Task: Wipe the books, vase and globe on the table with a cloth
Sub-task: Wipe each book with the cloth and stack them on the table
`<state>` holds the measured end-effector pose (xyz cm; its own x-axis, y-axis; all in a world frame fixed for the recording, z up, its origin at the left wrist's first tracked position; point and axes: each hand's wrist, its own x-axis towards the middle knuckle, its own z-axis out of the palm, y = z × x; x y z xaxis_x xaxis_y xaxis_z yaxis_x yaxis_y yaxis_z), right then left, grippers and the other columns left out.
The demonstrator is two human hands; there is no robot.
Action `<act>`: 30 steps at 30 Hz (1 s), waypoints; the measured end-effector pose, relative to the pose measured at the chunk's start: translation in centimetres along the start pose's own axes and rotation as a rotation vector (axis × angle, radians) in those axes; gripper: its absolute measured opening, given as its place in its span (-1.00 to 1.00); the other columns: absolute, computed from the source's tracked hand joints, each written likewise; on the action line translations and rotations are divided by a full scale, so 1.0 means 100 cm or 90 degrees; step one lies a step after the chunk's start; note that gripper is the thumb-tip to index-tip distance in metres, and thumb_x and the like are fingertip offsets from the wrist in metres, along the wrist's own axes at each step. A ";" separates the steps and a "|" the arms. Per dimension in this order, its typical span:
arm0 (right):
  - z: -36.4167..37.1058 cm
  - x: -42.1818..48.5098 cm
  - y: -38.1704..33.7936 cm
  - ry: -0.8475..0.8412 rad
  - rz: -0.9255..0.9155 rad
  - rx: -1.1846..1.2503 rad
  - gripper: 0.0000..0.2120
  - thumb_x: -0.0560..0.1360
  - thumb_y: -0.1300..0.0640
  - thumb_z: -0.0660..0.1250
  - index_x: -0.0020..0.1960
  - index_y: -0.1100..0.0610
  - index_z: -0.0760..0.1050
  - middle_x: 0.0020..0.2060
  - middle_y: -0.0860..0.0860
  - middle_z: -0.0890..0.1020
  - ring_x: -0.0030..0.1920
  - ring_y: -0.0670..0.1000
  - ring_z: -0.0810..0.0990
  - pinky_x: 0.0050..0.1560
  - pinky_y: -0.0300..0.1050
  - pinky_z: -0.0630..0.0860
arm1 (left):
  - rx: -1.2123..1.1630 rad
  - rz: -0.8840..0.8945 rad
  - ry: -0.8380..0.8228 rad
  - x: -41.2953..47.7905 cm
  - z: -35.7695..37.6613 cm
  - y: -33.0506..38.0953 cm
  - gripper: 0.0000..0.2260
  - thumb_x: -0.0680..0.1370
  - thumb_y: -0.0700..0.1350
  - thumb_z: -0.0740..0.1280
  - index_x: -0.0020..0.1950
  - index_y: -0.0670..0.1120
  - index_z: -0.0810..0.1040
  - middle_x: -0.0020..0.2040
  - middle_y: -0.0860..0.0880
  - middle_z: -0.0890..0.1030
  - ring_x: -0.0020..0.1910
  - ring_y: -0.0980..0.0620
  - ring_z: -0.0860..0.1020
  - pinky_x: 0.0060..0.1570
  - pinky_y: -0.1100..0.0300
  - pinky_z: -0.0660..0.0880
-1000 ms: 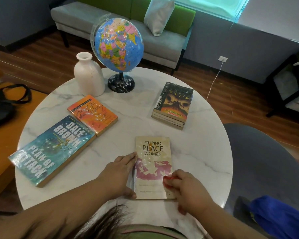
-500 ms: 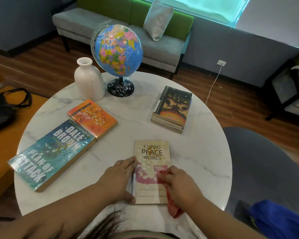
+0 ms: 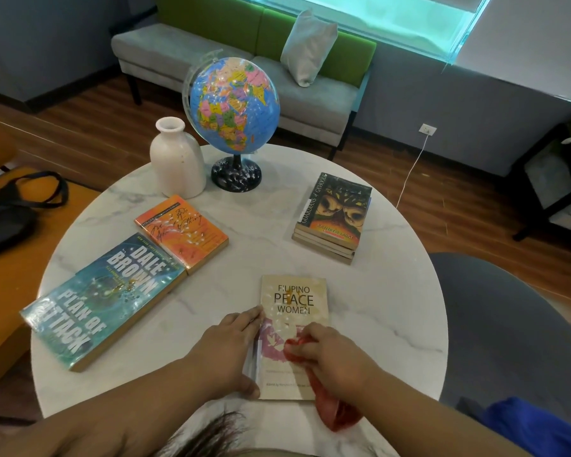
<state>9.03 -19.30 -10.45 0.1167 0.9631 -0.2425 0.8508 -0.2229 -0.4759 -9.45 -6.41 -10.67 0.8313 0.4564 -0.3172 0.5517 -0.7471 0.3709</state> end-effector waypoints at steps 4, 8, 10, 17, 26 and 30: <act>0.003 0.014 0.017 0.068 0.048 -0.026 -0.79 0.58 -0.10 0.22 0.15 -0.07 0.51 0.05 -0.07 0.51 -0.05 -0.18 0.55 0.00 -0.37 0.48 | -0.011 0.003 -0.005 0.000 -0.001 -0.001 0.10 0.29 0.27 0.49 0.59 -0.01 -0.14 0.58 0.11 -0.12 0.51 0.06 0.04 0.46 0.17 0.13; 0.007 0.003 0.014 0.012 -0.033 -0.122 -0.42 0.41 -0.47 0.01 0.17 -0.16 0.51 0.02 -0.17 0.52 -0.09 -0.19 0.52 -0.10 -0.38 0.46 | -0.014 0.005 -0.007 -0.001 -0.001 -0.001 0.10 0.30 0.27 0.49 0.59 0.00 -0.14 0.58 0.12 -0.12 0.51 0.06 0.04 0.46 0.17 0.14; -0.002 0.009 0.017 0.051 -0.017 -0.091 -0.45 0.42 -0.40 0.08 0.16 -0.06 0.53 0.05 -0.13 0.54 -0.10 -0.26 0.54 -0.13 -0.53 0.40 | -0.013 0.005 -0.009 0.000 -0.001 -0.001 0.10 0.30 0.27 0.49 0.59 0.00 -0.15 0.58 0.12 -0.13 0.51 0.06 0.04 0.46 0.16 0.13; -0.008 0.017 0.015 0.021 0.095 0.003 -0.72 0.57 -0.13 0.24 0.16 0.01 0.52 0.04 -0.10 0.54 -0.10 -0.22 0.56 -0.09 -0.47 0.46 | -0.013 0.000 -0.005 0.000 0.001 -0.002 0.12 0.29 0.28 0.49 0.59 0.00 -0.15 0.58 0.12 -0.13 0.51 0.06 0.03 0.46 0.16 0.13; -0.016 0.023 0.016 0.010 0.073 -0.018 -0.78 0.60 0.02 0.25 0.21 0.00 0.53 0.06 -0.16 0.53 0.02 -0.29 0.53 0.02 -0.42 0.45 | -0.015 0.000 -0.005 0.000 0.001 -0.002 0.12 0.28 0.28 0.49 0.59 0.01 -0.15 0.58 0.14 -0.13 0.51 0.07 0.02 0.46 0.15 0.13; -0.024 0.022 0.025 0.049 0.070 -0.035 -0.86 0.55 -0.04 0.33 0.04 -0.01 0.57 -0.01 -0.15 0.63 -0.06 -0.18 0.62 0.02 -0.22 0.54 | -0.014 0.001 -0.004 0.000 0.001 -0.003 0.12 0.28 0.28 0.49 0.59 0.00 -0.14 0.58 0.13 -0.13 0.51 0.07 0.03 0.46 0.16 0.14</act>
<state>12.61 -17.41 -10.13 0.2479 0.9425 -0.2243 0.8570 -0.3213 -0.4029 -9.58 -6.25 -10.84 0.8318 0.4523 -0.3218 0.5518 -0.7369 0.3905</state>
